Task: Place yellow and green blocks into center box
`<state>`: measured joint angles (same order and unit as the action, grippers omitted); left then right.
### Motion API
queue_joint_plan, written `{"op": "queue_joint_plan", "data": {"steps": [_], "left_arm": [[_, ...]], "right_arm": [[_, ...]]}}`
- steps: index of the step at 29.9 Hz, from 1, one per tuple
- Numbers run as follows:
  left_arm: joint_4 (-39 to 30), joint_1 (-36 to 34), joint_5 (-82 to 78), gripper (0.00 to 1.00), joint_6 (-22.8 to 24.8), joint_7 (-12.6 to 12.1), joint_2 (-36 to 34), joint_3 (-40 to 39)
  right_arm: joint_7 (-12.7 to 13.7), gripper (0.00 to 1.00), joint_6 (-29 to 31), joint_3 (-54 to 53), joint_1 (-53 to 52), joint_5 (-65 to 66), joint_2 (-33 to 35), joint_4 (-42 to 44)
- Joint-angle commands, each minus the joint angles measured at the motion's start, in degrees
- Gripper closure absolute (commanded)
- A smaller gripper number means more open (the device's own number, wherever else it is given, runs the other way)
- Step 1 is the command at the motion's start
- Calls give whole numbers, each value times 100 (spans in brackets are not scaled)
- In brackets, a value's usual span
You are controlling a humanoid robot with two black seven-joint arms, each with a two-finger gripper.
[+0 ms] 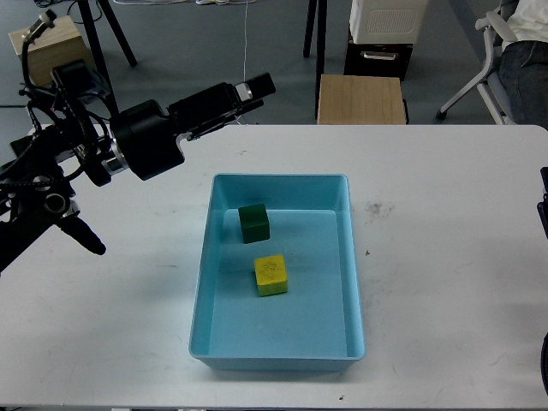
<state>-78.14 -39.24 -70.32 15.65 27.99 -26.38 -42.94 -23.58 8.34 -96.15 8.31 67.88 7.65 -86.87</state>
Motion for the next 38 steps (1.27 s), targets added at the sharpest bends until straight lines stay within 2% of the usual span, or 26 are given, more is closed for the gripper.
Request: {"op": "queue_joint_plan", "data": {"steps": [1, 4, 5, 9, 11, 16, 18, 24, 31, 36, 38], "left_arm": [[-271, 732, 1044, 0, -1125, 1, 264, -144], [-386, 1487, 1792, 0, -1152, 1, 729, -713], [-404, 1768, 2012, 0, -1126, -108, 896, -959], [-457, 2552, 3127, 0, -1170, -907, 1538, -1646], [-457, 2833, 4057, 0, -1135, -1032, 1680, -1805], [-492, 3229, 5949, 0, -986, -1015, 1724, -1866], [-492, 3422, 6362, 0, -871, -1015, 1733, -1876], [-562, 3836, 7497, 0, -459, -980, 1935, -1876], [-606, 3915, 7569, 0, -19, -918, 2172, -1884], [-606, 4003, 7577, 0, 341, -453, 2313, -1806], [-615, 4012, 7577, 0, 377, -434, 2330, -1797]], "right_arm": [[64, 1, 63, 446, -487, -1237, -88, -23], [195, 1, 89, 851, -821, -2608, -53, 12], [257, 1, 89, 956, -909, -3092, -35, 30], [555, 1, 168, 1168, -1016, -4798, 0, 39], [766, 1, 282, 1160, -998, -5449, -9, 39], [1320, 1, 677, 1256, -683, -6865, -9, 47], [1435, 1, 827, 1256, -516, -7138, -26, 39], [1444, 1, 1152, 1212, -6, -7367, -97, 12], [1418, 1, 1451, 1081, 311, -8097, -527, 12], [1391, 1, 1469, 984, 347, -8089, -694, 21], [1391, 1, 1486, 984, 347, -8071, -694, 21]]}}
